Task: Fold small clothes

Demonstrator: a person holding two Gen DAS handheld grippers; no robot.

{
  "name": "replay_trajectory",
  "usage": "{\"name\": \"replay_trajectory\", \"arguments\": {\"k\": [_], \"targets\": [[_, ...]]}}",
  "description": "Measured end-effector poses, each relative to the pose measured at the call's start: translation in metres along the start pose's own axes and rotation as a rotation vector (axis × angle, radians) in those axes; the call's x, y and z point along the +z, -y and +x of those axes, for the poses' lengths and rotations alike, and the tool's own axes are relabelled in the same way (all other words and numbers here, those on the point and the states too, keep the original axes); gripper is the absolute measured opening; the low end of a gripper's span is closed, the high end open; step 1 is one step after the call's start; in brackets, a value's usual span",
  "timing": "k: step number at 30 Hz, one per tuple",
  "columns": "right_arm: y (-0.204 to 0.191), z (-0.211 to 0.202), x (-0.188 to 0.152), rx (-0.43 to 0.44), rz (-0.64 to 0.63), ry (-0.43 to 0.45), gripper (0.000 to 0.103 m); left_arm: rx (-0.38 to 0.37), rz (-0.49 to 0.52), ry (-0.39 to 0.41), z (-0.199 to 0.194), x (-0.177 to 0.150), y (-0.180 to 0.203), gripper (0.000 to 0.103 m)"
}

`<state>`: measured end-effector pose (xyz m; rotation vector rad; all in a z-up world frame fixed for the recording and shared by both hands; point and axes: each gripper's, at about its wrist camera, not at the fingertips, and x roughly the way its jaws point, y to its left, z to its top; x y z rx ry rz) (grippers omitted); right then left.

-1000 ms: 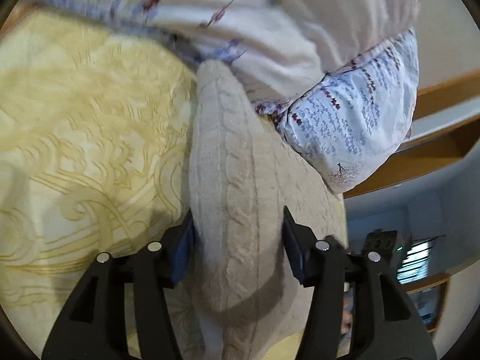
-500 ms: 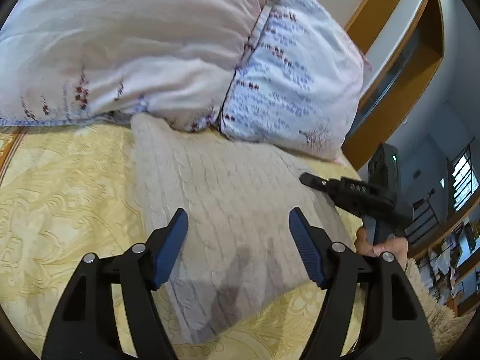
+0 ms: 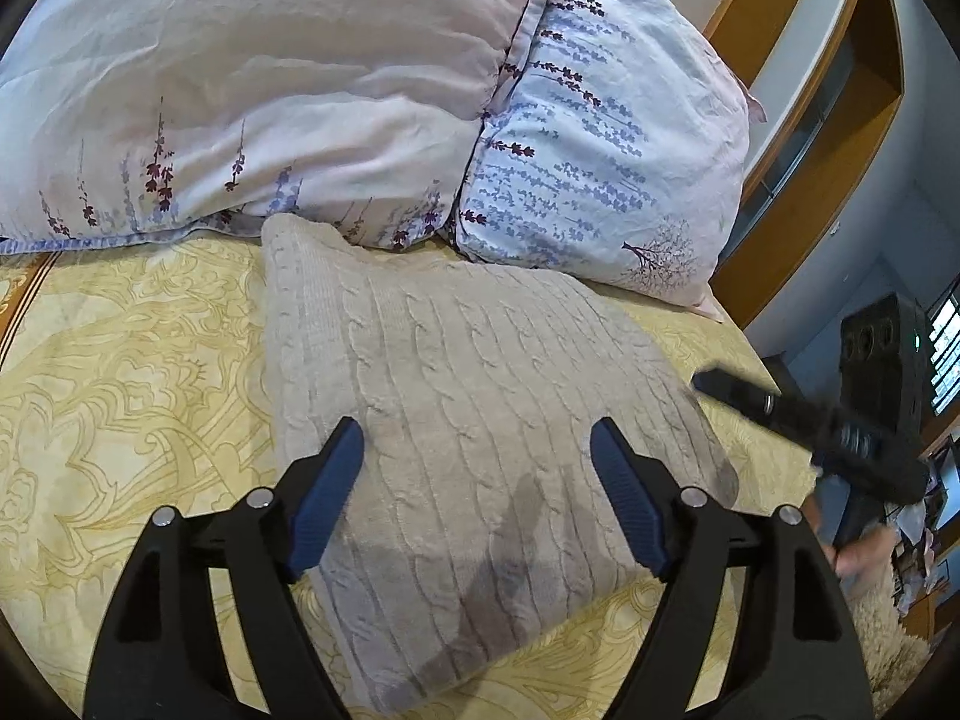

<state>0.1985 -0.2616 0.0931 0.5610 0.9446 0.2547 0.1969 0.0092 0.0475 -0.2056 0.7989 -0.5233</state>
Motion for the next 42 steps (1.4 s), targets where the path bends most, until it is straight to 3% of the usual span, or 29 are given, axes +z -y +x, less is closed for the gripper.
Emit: {"name": "replay_trajectory", "arguments": {"k": [2, 4, 8, 11, 13, 15, 17, 20, 24, 32, 42], "targets": [[0.006, 0.025, -0.009, -0.077, 0.012, -0.080, 0.055, 0.005, 0.002, 0.002, 0.001, 0.000, 0.002, 0.080], [0.015, 0.031, -0.011, -0.113, 0.044, -0.074, 0.056, -0.005, -0.010, 0.014, -0.005, -0.002, 0.003, 0.080], [0.011, 0.007, -0.013, -0.102, 0.067, -0.015, 0.056, 0.020, 0.002, 0.056, -0.030, -0.014, 0.004, 0.080], [0.002, -0.012, -0.023, -0.160, 0.030, 0.033, 0.072, 0.089, 0.019, 0.080, -0.046, -0.031, 0.000, 0.088], [-0.004, -0.024, -0.035, -0.196, 0.007, 0.067, 0.074, 0.147, 0.028, 0.083, -0.053, -0.045, -0.002, 0.088], [-0.007, -0.034, -0.047, -0.252, 0.000, 0.083, 0.089, 0.202, 0.039, 0.072, -0.055, -0.058, -0.003, 0.092], [-0.011, -0.036, -0.055, -0.286, 0.001, 0.098, 0.096, 0.249, 0.050, 0.063, -0.055, -0.067, -0.002, 0.098], [-0.020, -0.039, -0.066, -0.316, -0.040, 0.081, 0.097, 0.315, 0.067, 0.048, -0.052, -0.081, 0.000, 0.101], [-0.033, -0.033, -0.077, -0.370, -0.104, 0.043, 0.100, 0.324, 0.061, -0.001, -0.044, -0.090, 0.002, 0.101], [-0.042, -0.005, -0.093, -0.427, -0.115, -0.065, 0.100, 0.394, 0.065, -0.090, -0.023, -0.089, 0.008, 0.101], [-0.053, 0.010, -0.106, -0.511, -0.165, -0.100, 0.101, 0.447, 0.094, -0.118, -0.011, -0.090, 0.015, 0.101]]}}
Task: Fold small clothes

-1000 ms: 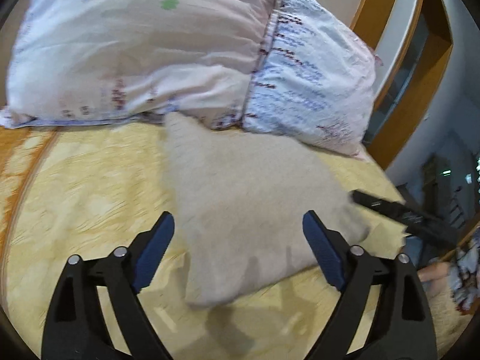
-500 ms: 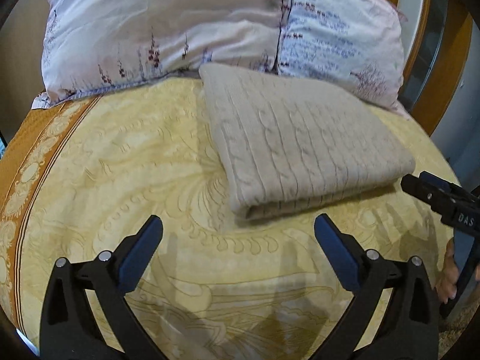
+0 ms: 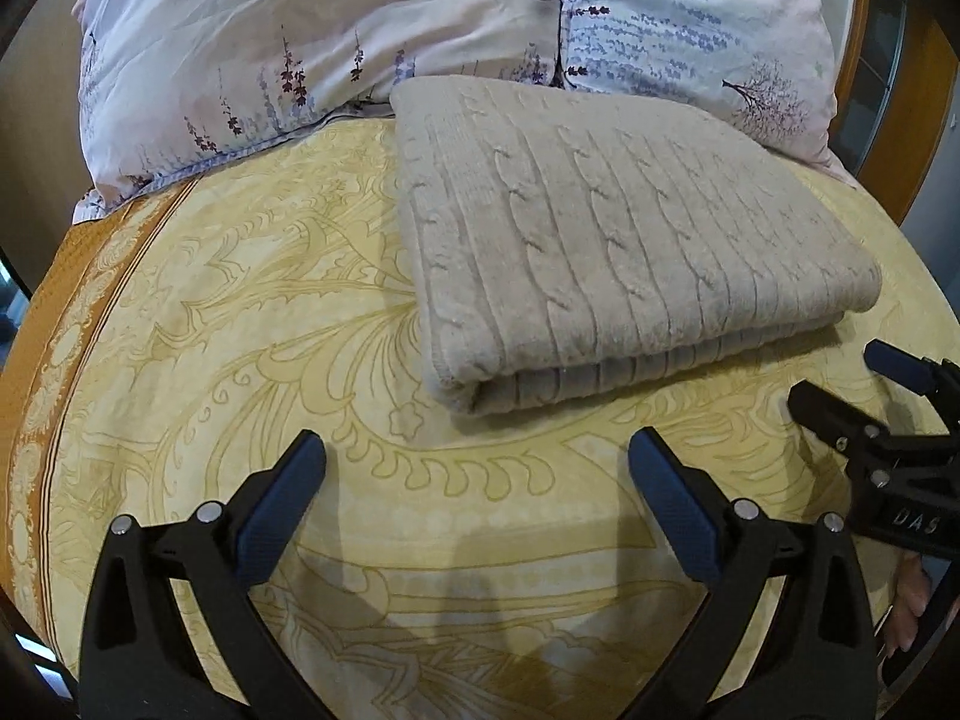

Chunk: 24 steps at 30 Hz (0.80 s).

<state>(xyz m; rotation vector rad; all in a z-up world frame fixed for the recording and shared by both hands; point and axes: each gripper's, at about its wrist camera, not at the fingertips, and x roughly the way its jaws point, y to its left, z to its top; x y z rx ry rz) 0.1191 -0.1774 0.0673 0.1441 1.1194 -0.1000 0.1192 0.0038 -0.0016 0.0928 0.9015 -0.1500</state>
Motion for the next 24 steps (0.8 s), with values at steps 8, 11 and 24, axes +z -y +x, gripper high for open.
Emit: {"name": "replay_trajectory", "arguments": {"k": [8, 11, 24], "targets": [[-0.0018, 0.0020, -0.0007, -0.013, -0.004, 0.001, 0.102, -0.006, 0.002, 0.009, 0.0009, 0.0004, -0.0011, 0.101], [-0.0016, 0.0021, -0.0008, -0.013, -0.005, 0.001, 0.102, -0.008, 0.004, 0.009, 0.0011, 0.0010, -0.0017, 0.101], [-0.0013, 0.0020, -0.0011, -0.011, -0.008, 0.001, 0.102, -0.007, 0.003, 0.009, 0.0014, 0.0009, -0.0017, 0.101]]}}
